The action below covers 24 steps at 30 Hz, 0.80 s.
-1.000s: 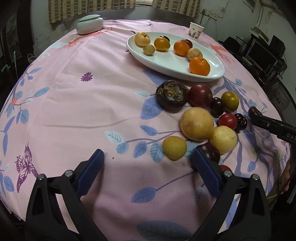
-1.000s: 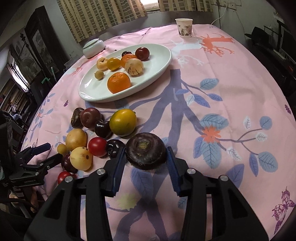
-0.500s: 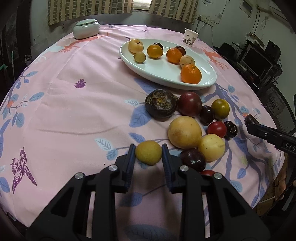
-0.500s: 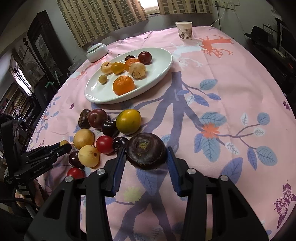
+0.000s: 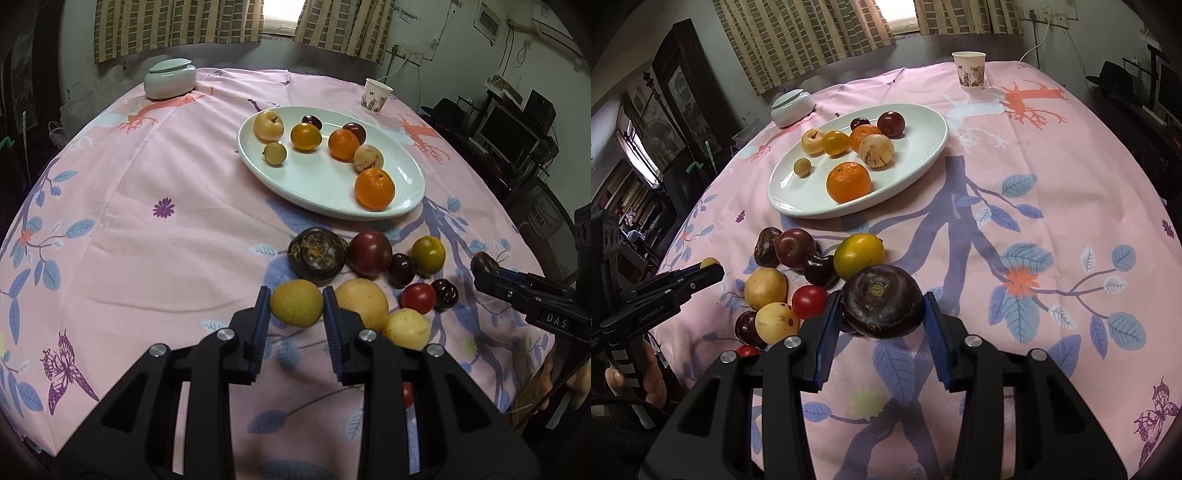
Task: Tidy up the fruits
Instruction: 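Carry both fruits onto the white plate and open both tools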
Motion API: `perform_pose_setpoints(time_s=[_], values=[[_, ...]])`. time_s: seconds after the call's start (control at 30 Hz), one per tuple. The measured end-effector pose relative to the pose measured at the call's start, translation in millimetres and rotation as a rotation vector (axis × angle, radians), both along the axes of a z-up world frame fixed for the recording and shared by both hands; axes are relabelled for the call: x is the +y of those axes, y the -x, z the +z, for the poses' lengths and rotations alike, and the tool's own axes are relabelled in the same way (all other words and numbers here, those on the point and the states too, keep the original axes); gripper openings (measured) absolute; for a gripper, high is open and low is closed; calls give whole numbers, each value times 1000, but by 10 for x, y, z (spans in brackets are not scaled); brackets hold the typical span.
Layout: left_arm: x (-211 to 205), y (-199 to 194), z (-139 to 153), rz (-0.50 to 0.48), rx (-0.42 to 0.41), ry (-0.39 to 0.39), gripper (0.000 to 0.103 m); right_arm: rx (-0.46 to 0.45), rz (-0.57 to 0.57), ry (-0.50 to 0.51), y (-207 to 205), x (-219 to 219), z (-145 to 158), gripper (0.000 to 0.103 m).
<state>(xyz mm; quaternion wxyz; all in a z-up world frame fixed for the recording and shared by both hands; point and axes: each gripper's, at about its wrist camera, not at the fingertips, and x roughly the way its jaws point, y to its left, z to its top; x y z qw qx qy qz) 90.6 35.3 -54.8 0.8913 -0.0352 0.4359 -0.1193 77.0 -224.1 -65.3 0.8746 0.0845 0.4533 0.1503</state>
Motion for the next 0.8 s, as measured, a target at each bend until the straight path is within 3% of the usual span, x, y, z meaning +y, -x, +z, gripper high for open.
perform_pose_setpoints(time_s=[0.23, 0.47, 0.8], values=[[-61, -503, 131, 2, -6, -5, 29, -32, 50, -9, -284, 117, 161, 45], [-283, -1297, 117, 2, 45, -21, 29, -22, 39, 51, -1091, 181, 236, 45], [-518, -1954, -68, 15, 116, -27, 29, 44, -45, 72, -1991, 160, -8, 45]])
